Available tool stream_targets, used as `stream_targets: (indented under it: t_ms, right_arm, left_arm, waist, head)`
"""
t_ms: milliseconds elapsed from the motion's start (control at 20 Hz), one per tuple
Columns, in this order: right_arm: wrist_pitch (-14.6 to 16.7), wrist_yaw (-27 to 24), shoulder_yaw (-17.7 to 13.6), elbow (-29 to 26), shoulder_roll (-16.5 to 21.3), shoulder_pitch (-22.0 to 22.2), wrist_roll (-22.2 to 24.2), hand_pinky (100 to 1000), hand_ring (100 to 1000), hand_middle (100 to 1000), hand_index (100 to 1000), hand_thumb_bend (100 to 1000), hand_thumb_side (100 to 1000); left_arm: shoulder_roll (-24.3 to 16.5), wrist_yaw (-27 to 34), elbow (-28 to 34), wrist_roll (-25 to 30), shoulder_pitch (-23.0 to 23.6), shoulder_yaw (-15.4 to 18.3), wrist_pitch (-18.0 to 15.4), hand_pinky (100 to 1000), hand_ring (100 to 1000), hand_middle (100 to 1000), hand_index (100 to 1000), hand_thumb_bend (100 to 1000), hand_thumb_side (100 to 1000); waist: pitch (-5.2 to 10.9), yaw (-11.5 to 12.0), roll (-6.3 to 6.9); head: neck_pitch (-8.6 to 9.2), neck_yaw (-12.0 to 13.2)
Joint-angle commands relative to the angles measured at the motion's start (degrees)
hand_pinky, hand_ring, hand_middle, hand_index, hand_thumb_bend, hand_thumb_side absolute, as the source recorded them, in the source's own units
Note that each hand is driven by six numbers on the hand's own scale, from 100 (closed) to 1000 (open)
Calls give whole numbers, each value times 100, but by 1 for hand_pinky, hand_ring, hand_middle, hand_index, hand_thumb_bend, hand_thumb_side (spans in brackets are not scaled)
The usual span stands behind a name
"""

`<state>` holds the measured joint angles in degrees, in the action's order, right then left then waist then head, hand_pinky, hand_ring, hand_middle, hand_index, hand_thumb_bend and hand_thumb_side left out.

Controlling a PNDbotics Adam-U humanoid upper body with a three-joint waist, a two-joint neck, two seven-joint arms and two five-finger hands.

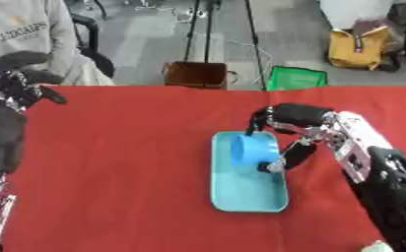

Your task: Pick up objects on the table and place them in the box.

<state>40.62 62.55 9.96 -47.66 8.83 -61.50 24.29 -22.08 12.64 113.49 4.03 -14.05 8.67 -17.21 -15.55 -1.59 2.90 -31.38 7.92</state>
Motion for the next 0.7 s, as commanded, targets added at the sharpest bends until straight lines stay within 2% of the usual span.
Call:
stream_targets:
  t_ms: [50, 100, 150, 200, 350, 500, 550, 700]
  right_arm:
    - [1135, -15, 44, -117, 26, -101, 1034, 702, 759, 788, 893, 732, 464]
    - [1135, -165, 72, -189, 41, -97, 1017, 702, 759, 788, 893, 732, 464]
    - [1135, -339, 93, -277, 63, -103, 1017, 705, 763, 795, 911, 751, 515]
    - [1135, -512, 114, -363, 91, -108, 1044, 705, 764, 797, 913, 751, 521]
    - [1135, -1042, 145, -663, 187, -148, 1174, 708, 766, 800, 923, 729, 558]
    - [1135, -1624, 132, -1042, 300, -194, 1261, 705, 764, 799, 922, 691, 568]
    - [1135, -1846, 118, -1186, 343, -204, 1270, 699, 757, 792, 915, 655, 543]
    - [1135, -2473, 54, -1613, 486, -203, 1195, 697, 755, 791, 914, 652, 537]
  left_arm:
    - [-76, 16, 110, 15, -31, 18, 1, 521, 658, 735, 809, 564, 757]
    - [-78, 16, 110, 13, -27, 21, 2, 521, 658, 735, 809, 564, 757]
    - [-80, 14, 110, 11, -20, 23, 5, 521, 658, 735, 809, 564, 757]
    - [-81, 12, 110, 9, -15, 24, 8, 521, 658, 735, 809, 564, 758]
    - [-86, 9, 110, 7, -1, 24, 16, 521, 658, 735, 809, 565, 758]
    - [-96, 6, 110, 6, 11, 25, 22, 521, 658, 735, 809, 566, 757]
    - [-99, 5, 110, 6, 20, 26, 24, 521, 658, 735, 809, 565, 758]
    - [-107, -7, 110, -5, 49, 37, 28, 520, 658, 735, 809, 565, 758]
  waist:
    - [136, -19, 1]
    - [140, -31, 1]
    - [146, -44, 1]
    - [150, -54, 0]
    - [169, -86, -9]
    - [190, -121, -18]
    - [197, -131, -20]
    - [211, -163, -31]
  head:
    - [46, 36]
    - [43, 45]
    - [39, 52]
    - [36, 57]
    - [24, 72]
    - [12, 95]
    - [4, 106]
    - [-18, 135]
